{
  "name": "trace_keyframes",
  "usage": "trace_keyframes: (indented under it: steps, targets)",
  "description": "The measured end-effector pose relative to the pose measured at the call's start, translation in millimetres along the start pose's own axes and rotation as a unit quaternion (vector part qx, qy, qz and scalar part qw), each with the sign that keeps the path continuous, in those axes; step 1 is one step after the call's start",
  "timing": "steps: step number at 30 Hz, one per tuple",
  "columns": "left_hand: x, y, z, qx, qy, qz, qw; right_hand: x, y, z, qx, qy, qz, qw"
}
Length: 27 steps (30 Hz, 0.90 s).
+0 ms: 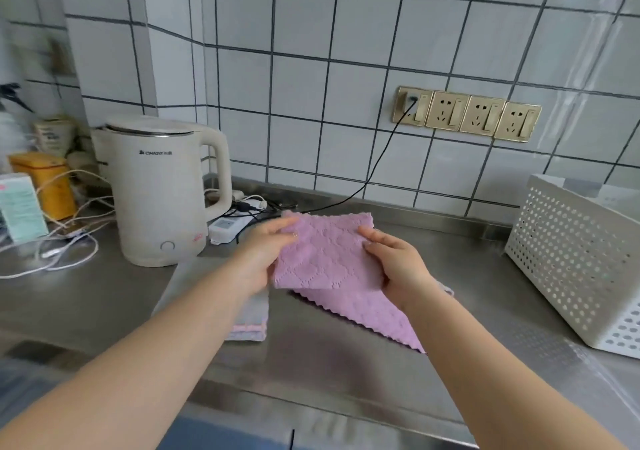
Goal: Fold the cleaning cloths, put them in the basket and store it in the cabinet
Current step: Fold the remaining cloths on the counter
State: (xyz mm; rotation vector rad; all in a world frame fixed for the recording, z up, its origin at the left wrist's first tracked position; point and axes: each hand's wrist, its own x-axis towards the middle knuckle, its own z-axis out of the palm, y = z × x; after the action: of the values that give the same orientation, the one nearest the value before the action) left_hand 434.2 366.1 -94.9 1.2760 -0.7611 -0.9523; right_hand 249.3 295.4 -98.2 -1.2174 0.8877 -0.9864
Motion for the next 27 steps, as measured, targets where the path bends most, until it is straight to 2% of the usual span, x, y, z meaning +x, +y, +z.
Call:
trace_keyframes:
  steps: [4,7,14,18,22,25,27]
  targets:
    - [-9.1,25.7,-61.5,0.075,0.037,0.045,0.995,-6.2,2.7,60.2,-0.078,-0.060,-0.005,0.995]
    - [-11.0,27.8,-103.2,0.158,0.064,0.042,0.984,-9.8,13.0,94.7,-0.121,-0.100,0.006,0.988]
    - [-15.6,0.9,-142.2,0.258,0.065,0.006,0.964,-9.0,46.1,128.8,-0.213,-0.101,0.036,0.971]
    - [-14.8,-10.1,-146.4,0.278,0.065,0.020,0.958,-6.9,56.4,128.6,-0.216,-0.098,0.049,0.970]
    - [-14.4,-9.9,-148.6,0.314,0.077,0.034,0.946,-6.6,58.1,132.8,-0.260,-0.096,0.023,0.961]
    - [-16.8,-9.7,-150.7,0.405,0.076,0.035,0.910,-9.6,46.7,133.9,-0.387,-0.105,-0.032,0.916]
    - [-15.3,-5.8,-150.1,0.514,0.104,0.060,0.850,-8.7,36.4,139.0,-0.477,-0.075,-0.098,0.870]
